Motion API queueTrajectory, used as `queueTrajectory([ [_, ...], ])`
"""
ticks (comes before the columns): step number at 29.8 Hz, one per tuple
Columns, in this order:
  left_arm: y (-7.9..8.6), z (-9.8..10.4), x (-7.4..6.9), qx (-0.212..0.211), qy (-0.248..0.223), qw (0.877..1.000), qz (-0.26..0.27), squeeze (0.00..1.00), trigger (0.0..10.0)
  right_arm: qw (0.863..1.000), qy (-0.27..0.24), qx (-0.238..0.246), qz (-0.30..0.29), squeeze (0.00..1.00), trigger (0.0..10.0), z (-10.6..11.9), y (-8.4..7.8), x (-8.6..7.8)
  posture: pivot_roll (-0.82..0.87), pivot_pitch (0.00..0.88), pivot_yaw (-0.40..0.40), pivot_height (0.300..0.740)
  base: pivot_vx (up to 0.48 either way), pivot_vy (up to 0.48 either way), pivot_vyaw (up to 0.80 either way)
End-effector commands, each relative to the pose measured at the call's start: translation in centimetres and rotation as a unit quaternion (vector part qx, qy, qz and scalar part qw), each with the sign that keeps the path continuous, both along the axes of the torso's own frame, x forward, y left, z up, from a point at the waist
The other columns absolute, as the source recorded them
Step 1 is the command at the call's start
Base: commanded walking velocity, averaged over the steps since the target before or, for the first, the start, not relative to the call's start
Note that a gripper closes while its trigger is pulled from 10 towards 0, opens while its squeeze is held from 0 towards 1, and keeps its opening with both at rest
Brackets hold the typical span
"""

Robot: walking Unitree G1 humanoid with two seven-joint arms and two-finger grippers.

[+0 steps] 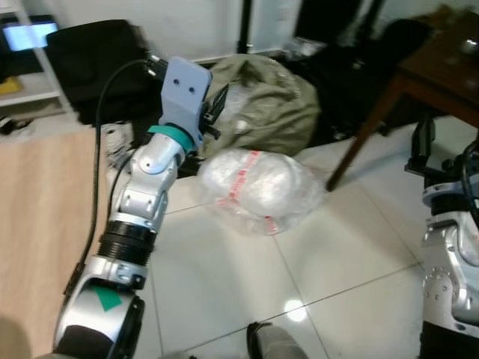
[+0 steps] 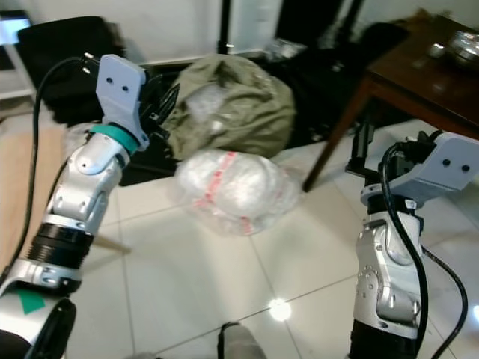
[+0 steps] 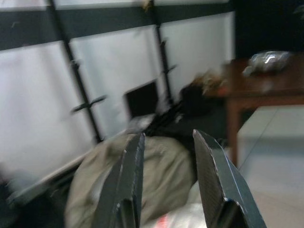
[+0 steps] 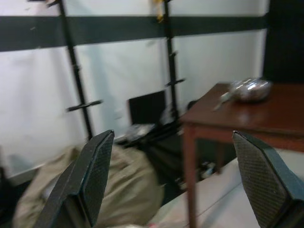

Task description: Setting the table

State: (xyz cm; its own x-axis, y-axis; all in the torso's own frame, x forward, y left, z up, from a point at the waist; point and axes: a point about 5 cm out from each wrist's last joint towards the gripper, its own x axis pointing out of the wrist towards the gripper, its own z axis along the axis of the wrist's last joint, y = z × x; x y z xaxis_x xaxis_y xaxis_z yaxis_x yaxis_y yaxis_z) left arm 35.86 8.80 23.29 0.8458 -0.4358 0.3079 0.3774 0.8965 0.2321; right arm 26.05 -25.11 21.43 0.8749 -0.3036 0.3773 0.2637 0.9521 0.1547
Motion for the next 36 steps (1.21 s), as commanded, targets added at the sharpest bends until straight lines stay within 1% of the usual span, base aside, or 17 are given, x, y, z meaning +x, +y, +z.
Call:
queueTrajectory([
  [1, 0.48, -0.41, 0.03, 0.01, 0.004, 1.0, 0.008, 0.0, 10.0, 1.0, 0.002, 0.0, -0.004, 0.0, 10.0, -0.09, -0.09, -0.16, -0.01, 0.0, 0.038, 0.74, 0.0, 0.0, -0.8],
  [36, 0.36, -0.47, 0.02, 0.01, 0.006, 1.0, 0.006, 0.0, 10.0, 1.0, 0.004, 0.002, -0.006, 0.0, 10.0, -0.14, -0.05, -0.29, -0.02, 0.0, 0.041, 0.74, 0.0, 0.0, -0.8],
])
